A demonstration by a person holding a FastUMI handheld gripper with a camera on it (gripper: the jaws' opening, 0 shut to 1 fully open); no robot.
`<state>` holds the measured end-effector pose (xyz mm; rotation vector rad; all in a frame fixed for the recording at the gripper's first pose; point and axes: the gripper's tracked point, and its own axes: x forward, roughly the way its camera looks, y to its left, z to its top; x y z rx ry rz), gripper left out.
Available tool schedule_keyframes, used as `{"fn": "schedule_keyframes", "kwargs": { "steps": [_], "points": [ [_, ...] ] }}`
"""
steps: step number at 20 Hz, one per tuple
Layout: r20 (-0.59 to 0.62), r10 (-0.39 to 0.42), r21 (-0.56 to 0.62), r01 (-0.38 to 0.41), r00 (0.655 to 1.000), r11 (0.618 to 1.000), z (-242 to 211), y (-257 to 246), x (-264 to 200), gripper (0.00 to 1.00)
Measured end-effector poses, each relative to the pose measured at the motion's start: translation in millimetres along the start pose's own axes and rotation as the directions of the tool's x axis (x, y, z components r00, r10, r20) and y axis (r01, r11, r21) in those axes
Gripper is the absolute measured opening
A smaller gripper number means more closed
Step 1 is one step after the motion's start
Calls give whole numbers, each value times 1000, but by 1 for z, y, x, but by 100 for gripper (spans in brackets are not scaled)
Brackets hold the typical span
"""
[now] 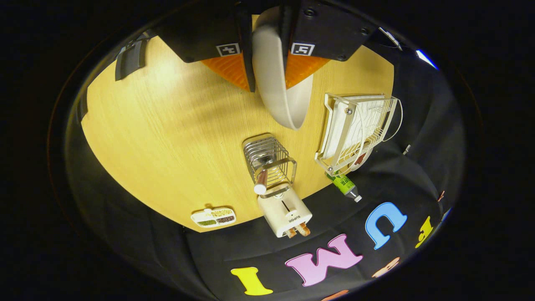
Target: Take the plate from the dish rack, then take the spoon from the basket and place it into the plate.
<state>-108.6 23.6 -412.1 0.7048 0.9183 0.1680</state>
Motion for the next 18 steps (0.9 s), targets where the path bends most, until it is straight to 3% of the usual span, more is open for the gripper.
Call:
{"fn": "schedule_keyframes", "kwargs": {
  "steps": [5, 9, 13, 16, 18],
  "points": [
    [-34, 29, 91, -26, 999, 996, -4, -3, 20, 30],
    [-57, -22, 62, 26, 998, 998, -10, -14, 28, 34],
    [-79, -78, 38, 82, 994, 996, -16, -29, 30, 47],
    [-88, -166, -37, 163, 982, 986, -21, -50, 33, 57],
    [-77, -171, -52, 167, 982, 985, -20, -51, 27, 63]
  ]
}}
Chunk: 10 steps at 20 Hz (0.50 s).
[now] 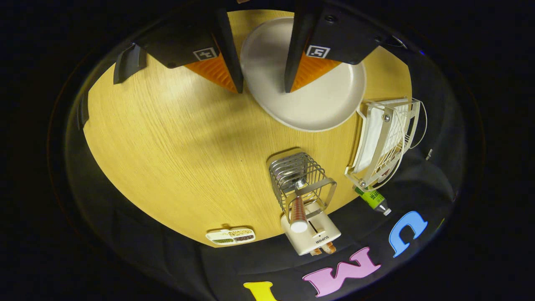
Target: Take the plate from the dish rack, then take the spoon from the basket and place it into the plate.
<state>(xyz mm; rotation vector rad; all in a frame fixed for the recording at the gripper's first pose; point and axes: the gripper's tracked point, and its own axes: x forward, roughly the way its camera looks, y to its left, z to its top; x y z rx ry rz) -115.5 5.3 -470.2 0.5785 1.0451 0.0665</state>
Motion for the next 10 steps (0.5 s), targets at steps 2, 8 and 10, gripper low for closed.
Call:
{"fn": "schedule_keyframes", "kwargs": {
  "steps": [2, 8, 10],
  "points": [
    [21, -7, -12, 7, 1000, 1000, 3, -3, -4, 74],
    [118, -40, -111, 53, 992, 992, 25, -13, -30, 99],
    [166, -41, -142, 65, 985, 988, 38, -12, -46, 99]
  ]
}}
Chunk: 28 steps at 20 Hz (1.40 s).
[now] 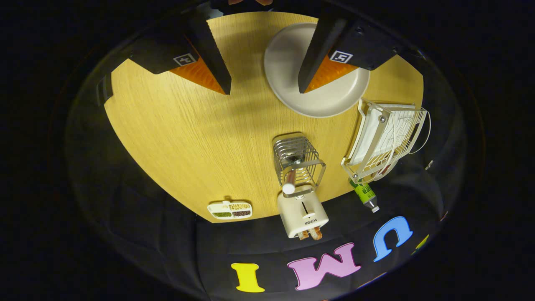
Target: Take the plate from the dish rack, then take the spoon from the basket and place it into the plate.
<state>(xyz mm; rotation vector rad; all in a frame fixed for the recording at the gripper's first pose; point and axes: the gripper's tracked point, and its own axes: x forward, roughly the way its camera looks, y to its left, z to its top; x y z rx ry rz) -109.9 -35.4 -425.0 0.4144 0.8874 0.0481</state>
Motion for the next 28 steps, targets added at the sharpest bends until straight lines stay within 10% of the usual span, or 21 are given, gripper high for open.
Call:
{"fn": "schedule_keyframes", "kwargs": {
  "steps": [9, 15, 28],
  "points": [
    [266, 14, -124, 20, 964, 992, 112, 10, -80, 99],
    [123, 57, -172, -35, 991, 984, 125, 22, -34, 99],
    [-12, 88, -244, -89, 996, 966, 114, 44, 47, 25]
  ]
}}
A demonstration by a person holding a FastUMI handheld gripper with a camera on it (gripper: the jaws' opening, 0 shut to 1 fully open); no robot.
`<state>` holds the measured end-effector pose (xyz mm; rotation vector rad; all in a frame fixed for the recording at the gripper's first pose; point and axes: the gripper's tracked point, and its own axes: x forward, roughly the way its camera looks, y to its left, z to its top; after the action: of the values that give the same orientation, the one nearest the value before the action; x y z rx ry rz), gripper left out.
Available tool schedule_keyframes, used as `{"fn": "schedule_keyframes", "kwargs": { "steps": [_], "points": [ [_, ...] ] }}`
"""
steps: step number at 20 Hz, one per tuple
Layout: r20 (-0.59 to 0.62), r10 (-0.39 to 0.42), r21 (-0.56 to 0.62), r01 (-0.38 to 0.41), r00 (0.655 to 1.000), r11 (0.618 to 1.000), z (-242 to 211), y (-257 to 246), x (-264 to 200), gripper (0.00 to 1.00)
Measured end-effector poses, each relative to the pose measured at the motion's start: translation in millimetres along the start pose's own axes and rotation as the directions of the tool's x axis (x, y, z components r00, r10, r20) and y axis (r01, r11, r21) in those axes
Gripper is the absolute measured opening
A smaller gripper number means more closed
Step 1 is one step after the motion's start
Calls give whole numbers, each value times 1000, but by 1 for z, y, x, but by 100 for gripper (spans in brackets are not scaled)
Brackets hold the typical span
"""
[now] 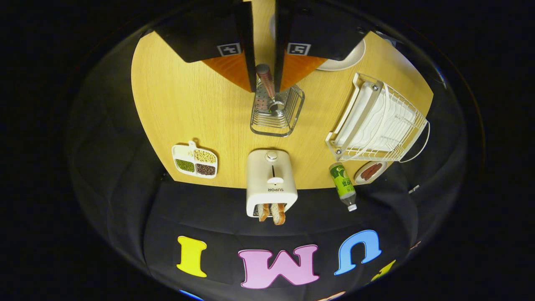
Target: Take the plate from the dish rack, then take the spoon from the basket and place it into the plate.
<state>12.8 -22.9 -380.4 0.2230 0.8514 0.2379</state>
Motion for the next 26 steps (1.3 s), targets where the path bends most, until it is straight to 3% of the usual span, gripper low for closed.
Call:
{"fn": "schedule_keyframes", "kwargs": {
  "steps": [2, 6, 18, 26],
  "points": [
    [-3, 42, 18, -41, 999, 999, 2, 10, 1, 18],
    [6, 45, -14, -44, 999, 999, 2, 12, -1, 11],
    [81, 34, 21, -36, 996, 999, 31, 2, -34, 10],
    [158, 85, 16, -89, 984, 996, 39, 17, -110, 10]
  ]
}}
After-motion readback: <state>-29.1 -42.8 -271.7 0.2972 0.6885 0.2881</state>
